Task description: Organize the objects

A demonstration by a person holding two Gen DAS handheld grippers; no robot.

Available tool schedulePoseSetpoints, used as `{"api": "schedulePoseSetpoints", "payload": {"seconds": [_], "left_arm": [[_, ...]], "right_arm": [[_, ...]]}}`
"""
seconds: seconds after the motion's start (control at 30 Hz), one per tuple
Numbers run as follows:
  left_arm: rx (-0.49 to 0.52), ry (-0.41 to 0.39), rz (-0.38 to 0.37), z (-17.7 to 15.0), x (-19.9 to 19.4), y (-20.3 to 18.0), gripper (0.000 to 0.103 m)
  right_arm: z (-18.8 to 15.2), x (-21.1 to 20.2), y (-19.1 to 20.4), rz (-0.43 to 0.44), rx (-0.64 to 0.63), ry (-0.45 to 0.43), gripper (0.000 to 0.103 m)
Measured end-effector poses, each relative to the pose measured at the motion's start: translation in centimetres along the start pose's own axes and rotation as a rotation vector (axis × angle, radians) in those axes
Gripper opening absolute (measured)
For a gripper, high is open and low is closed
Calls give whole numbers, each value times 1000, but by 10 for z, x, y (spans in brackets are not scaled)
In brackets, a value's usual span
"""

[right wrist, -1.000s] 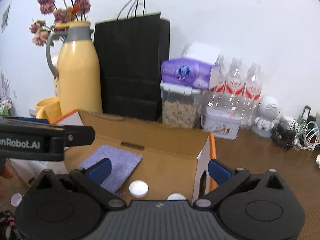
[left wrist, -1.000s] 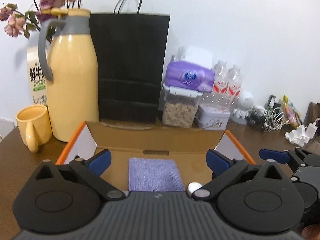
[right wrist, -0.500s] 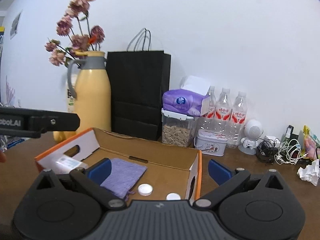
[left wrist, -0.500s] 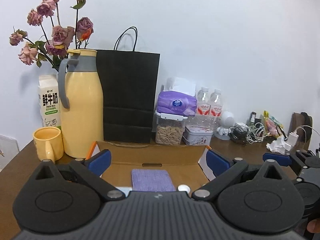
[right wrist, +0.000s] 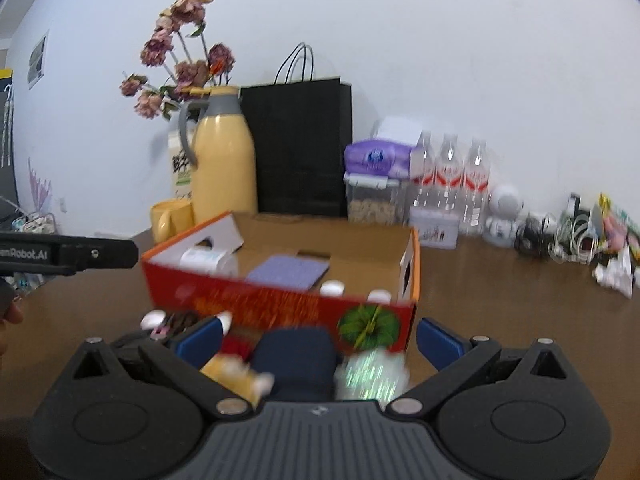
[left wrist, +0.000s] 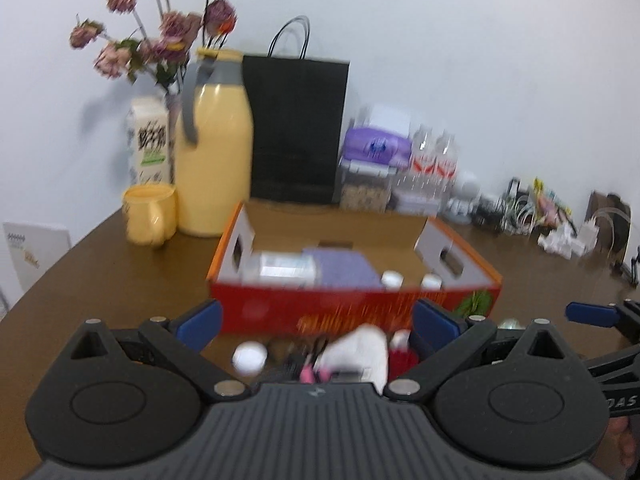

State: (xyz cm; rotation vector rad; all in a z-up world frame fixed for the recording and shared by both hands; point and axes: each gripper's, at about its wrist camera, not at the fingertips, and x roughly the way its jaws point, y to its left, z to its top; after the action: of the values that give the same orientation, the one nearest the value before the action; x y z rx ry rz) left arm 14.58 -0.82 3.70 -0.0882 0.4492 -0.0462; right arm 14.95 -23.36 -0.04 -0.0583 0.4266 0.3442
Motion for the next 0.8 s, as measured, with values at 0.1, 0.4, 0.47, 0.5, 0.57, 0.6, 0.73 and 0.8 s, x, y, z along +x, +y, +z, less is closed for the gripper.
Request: {"api": "schedulePoseSetpoints", "payload": {"seconds": [0.1,0.4,0.47,0.5,0.57,0.6,0.73,0.8], "left_arm": [[5,35,4,-15,-8,5,103],[-2,90,0,-40,-23,13,103],[-5,96,4,-43,-25,16,103],[-6,97,4,-44,-27,17,103],[-7,99,10,-46,-29,19,103],[-9,100,14,-46,-30,20,103],[-20,102,29,-48,-35,27,103],[-26,103,32,-49,-36,29,103]], "right_arm": [[-16,-10,6,12,-5,37,103],[-48,-23,27,62,-20,123,103],[-51,-22,32,72,-24,141,103],[-52,-22,35,78,-29,148,103],[-53,-21,41,92,-45,159,103],[-53,-20,43,97,-55,163,103],[-55,-15,56,130,-93,179,91],[-57,-11,60,142,-106,192,85]]}}
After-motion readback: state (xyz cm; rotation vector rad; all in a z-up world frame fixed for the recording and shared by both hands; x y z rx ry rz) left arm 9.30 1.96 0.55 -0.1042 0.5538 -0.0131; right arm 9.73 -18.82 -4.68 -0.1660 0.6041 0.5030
